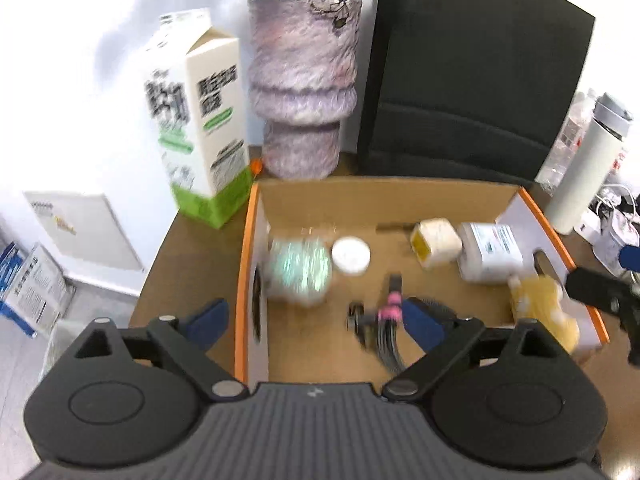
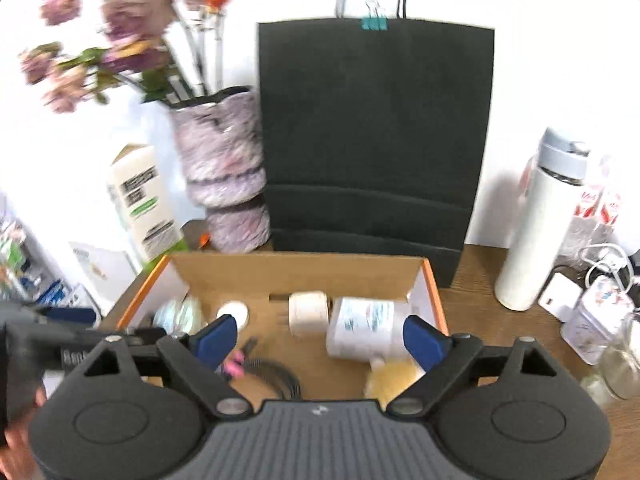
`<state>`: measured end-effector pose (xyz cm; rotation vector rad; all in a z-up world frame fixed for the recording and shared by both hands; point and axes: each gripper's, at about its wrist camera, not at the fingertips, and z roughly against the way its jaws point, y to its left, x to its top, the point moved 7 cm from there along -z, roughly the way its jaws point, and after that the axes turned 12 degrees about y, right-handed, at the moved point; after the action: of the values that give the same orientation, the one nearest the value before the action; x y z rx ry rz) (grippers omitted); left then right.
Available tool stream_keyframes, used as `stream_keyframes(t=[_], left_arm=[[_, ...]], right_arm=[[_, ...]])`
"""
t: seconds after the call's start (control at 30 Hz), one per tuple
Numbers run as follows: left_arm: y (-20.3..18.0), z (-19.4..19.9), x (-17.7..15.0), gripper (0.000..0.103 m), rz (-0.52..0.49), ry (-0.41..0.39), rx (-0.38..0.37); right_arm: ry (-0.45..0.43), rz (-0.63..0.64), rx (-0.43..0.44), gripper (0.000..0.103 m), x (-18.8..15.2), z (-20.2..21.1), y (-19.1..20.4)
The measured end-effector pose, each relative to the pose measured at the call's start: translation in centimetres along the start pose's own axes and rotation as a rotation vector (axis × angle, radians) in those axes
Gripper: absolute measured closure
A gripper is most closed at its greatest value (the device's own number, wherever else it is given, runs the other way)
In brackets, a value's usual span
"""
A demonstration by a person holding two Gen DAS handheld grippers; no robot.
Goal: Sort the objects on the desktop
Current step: 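Place the tin and cube box into the cardboard box, opening both tools, then move both tools back toward the navy pouch and purple cloth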
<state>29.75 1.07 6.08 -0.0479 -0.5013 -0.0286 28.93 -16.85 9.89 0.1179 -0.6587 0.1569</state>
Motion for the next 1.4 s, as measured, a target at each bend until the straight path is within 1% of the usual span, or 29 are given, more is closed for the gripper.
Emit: stream_keyframes(t=[0.07, 0.13, 0.2, 0.23, 0.27, 0.33, 0.4, 0.47, 0.5, 0.53, 0.6, 0.67, 0.73, 0.8, 0.83, 0.9, 0.93, 1.0, 1.1, 1.2, 1.23, 1.3, 1.4], left_arm=[[-0.2, 0.5, -1.6, 0.004, 0.006, 0.003, 0.012], [-0.7, 0.7, -3.3, 0.004, -0.004, 0.011, 0.04], [-1.1, 1.1, -5.0, 0.004, -0.014, 0.013, 0.049], [-1.0, 1.5, -6.2, 0.004, -0.001, 0.007, 0.033], [-1.0, 2.0, -7.7, 0.003, 0.02, -0.001, -0.001], [-0.9, 2.5, -10.5, 0.003, 0.042, -0.018, -0.046], [-0.9, 3.5, -13.9, 0.003, 0.056, -0.075, -0.052], [-0.9, 4.5, -17.5, 0.001, 0.054, -0.139, -0.031], [-0.9, 4.6, -19.3, 0.0, 0.05, -0.151, -0.025], [-1.0, 4.6, -20.9, 0.0, 0.046, -0.147, -0.032], [-1.0, 4.6, -24.2, 0.0, 0.073, -0.138, -0.066], [-0.9, 4.8, -26.6, 0.0, 0.103, -0.147, -0.08], [-0.6, 5.3, -28.0, 0.0, 0.11, -0.186, -0.06], [-0.4, 5.9, -29.0, 0.0, 0.119, -0.215, -0.015], [-0.3, 6.3, -29.3, 0.0, 0.126, -0.225, 0.009], [-0.5, 7.3, -30.3, 0.0, 0.112, -0.263, 0.04], [-0.6, 7.8, -30.8, 0.0, 0.103, -0.277, 0.049], [-1.0, 8.5, -32.0, 0.0, 0.092, -0.299, 0.045], [-1.8, 8.8, -33.4, 0.0, 0.065, -0.324, 0.048], [-2.5, 8.1, -33.5, 0.0, 0.029, -0.306, 0.064], [-2.7, 8.1, -33.5, 0.0, 0.023, -0.305, 0.057], [-3.0, 8.0, -33.6, 0.0, 0.007, -0.307, 0.051], [-3.1, 7.6, -33.5, 0.0, -0.003, -0.283, 0.059]], right_arm=[[0.003, 0.03, -0.026, 0.013, -1.9, 0.9, -0.3], [0.004, 0.047, -0.05, 0.013, -3.8, 1.8, -0.9], [0.0, 0.045, -0.057, 0.013, -5.3, 2.7, -1.5], [-0.001, 0.035, -0.054, 0.013, -6.1, 3.1, -1.8], [-0.006, 0.018, -0.052, 0.013, -7.2, 3.6, -2.2], [-0.038, -0.02, -0.041, 0.013, -9.6, 4.8, -2.9], [-0.061, -0.042, -0.025, 0.013, -12.4, 5.5, -3.2], [-0.07, -0.045, -0.021, 0.013, -15.8, 6.4, -3.2], [-0.076, -0.046, -0.018, 0.013, -17.3, 6.7, -3.1], [-0.077, -0.05, -0.008, 0.013, -18.8, 7.1, -3.0], [-0.076, -0.066, 0.027, 0.013, -21.8, 7.7, -2.6], [-0.078, -0.101, 0.062, 0.013, -24.2, 8.1, -2.1], [-0.078, -0.112, 0.097, 0.013, -26.2, 8.5, -1.3], [-0.086, -0.093, 0.106, 0.013, -28.0, 8.8, -0.4], [-0.101, -0.069, 0.097, 0.011, -28.8, 9.1, 0.0], [-0.114, -0.038, 0.079, 0.004, -30.1, 9.5, 0.4], [-0.118, -0.03, 0.072, 0.002, -30.7, 9.8, 0.5], [-0.122, -0.045, 0.07, 0.002, -32.0, 10.3, 0.2], [-0.117, -0.07, 0.095, 0.002, -33.5, 11.1, -0.2], [-0.143, -0.054, 0.093, 0.001, -34.0, 11.7, -0.2], [-0.149, -0.046, 0.09, 0.001, -34.0, 11.7, -0.1], [-0.14, -0.043, 0.088, 0.001, -34.1, 11.6, -0.1], [-0.146, -0.051, 0.099, 0.001, -34.1, 11.6, -0.2]])
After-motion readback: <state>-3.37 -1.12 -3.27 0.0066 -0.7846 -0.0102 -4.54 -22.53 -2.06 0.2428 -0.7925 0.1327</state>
